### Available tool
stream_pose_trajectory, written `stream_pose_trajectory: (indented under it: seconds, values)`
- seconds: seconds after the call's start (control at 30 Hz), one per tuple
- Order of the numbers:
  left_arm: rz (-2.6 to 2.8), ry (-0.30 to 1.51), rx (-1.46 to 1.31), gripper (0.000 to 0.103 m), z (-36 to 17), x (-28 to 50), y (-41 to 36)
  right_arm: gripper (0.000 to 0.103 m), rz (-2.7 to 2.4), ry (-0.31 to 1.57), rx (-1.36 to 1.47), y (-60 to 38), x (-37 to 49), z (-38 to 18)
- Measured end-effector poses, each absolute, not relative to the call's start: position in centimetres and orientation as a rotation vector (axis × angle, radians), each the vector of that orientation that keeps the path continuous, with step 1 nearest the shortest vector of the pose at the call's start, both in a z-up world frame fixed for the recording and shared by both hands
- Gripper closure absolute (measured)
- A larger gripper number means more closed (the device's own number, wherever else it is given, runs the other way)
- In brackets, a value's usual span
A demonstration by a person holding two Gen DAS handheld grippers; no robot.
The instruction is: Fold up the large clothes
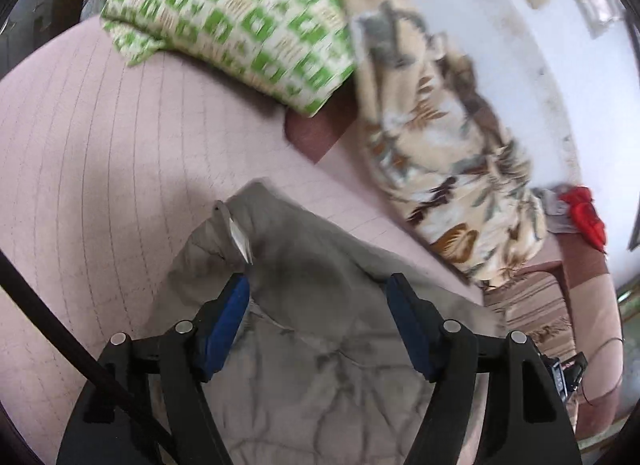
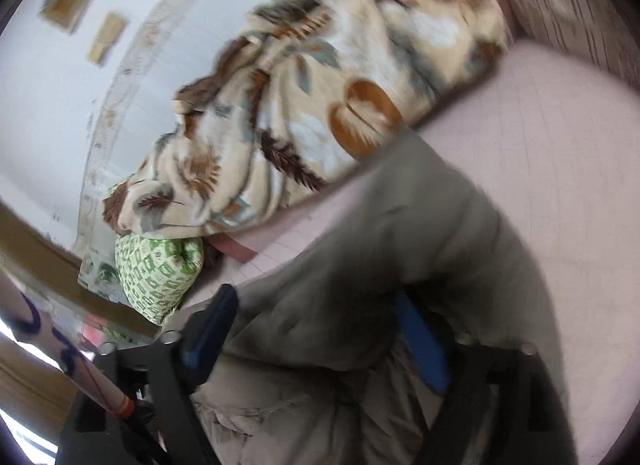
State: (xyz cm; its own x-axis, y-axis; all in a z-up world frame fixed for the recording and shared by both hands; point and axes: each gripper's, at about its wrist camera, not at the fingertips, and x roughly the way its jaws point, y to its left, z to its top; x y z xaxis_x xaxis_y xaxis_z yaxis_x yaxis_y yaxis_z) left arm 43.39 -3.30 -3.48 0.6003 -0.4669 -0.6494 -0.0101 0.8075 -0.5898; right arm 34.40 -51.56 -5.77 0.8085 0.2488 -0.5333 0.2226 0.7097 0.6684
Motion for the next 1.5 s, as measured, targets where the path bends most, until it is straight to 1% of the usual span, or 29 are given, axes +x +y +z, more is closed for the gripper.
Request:
stream_pose_trajectory:
  seconds: [0.1, 0.2, 0.27, 0.3, 0.33, 0.4, 0.53, 0.63, 0.73, 0.83, 0.97, 1.07, 1.13, 1.17, 1.23, 1.3, 1.4, 1.5]
  values:
    - [-0.251, 0.864, -0.536, 0.032, -1.3, 41.8, -3.4, 0.016, 0.002, 0.603, 0.681, -50.1, 33.4, -2.7]
    - [-0.197, 0.838, -0.42, 0.032, -0.4, 39.0, -4.5, 0.016, 0.001, 0.593, 0.564, -47.4, 32.4, -0.5]
    - [-0.154, 0.827, -0.352, 0.032, -0.8, 37.2, -5.0, 0.026, 0.005, 0.614, 0.487, -45.2, 31.9, -0.2]
    - [-0.14, 0.827, -0.329, 0.032, -1.3, 36.5, -5.1, 0.04, 0.026, 0.638, 0.425, -43.2, 31.8, -0.3]
    - [-0.13, 0.83, -0.31, 0.032, -1.9, 35.6, -5.3, 0.049, 0.039, 0.652, 0.395, -42.1, 31.7, -0.7]
    - [-0.131, 0.854, -0.296, 0.032, -3.5, 34.2, -5.5, 0.052, 0.08, 0.69, 0.3, -38.4, 31.9, -2.1]
    - [-0.131, 0.92, -0.299, 0.032, -6.9, 32.4, -4.9, 0.052, 0.042, 0.728, 0.212, -34.7, 34.2, -5.5]
    - [-0.092, 0.938, -0.265, 0.032, -8.9, 32.1, -4.1, 0.053, -0.085, 0.767, 0.094, -33.6, 38.0, -9.2]
    - [-0.043, 0.937, -0.232, 0.032, -10.4, 32.5, -3.1, 0.052, -0.159, 0.82, 0.096, -34.2, 40.9, -12.8]
    - [-0.041, 0.959, -0.275, 0.032, -11.5, 33.1, -2.2, 0.052, -0.208, 0.815, 0.081, -34.6, 42.3, -14.6]
    - [-0.024, 0.967, -0.321, 0.032, -11.1, 32.3, -1.4, 0.051, -0.214, 0.824, 0.068, -34.8, 43.0, -14.9]
    - [-0.019, 0.93, -0.298, 0.032, -9.6, 30.1, -1.3, 0.05, -0.217, 0.859, 0.023, -34.4, 43.4, -14.1]
    - [0.008, 0.896, -0.267, 0.032, -8.6, 28.3, -1.1, 0.05, -0.24, 0.864, 0.004, -33.7, 42.7, -11.8]
    - [0.026, 0.883, -0.256, 0.032, -8.4, 27.6, -1.0, 0.049, -0.211, 0.824, 0.04, -33.3, 41.6, -10.3]
    - [0.062, 0.866, -0.239, 0.032, -8.0, 26.1, -0.6, 0.044, -0.144, 0.772, 0.092, -32.2, 40.0, -8.0]
    - [0.072, 0.869, -0.247, 0.032, -8.0, 24.9, -0.1, 0.044, -0.073, 0.738, 0.092, -29.7, 38.7, -6.2]
    - [0.076, 0.879, -0.268, 0.032, -8.3, 23.6, 0.6, 0.044, 0.001, 0.742, 0.037, -26.0, 38.4, -6.4]
    - [0.091, 0.894, -0.267, 0.032, -8.8, 22.5, 1.2, 0.044, 0.023, 0.782, -0.028, -22.3, 39.7, -9.1]
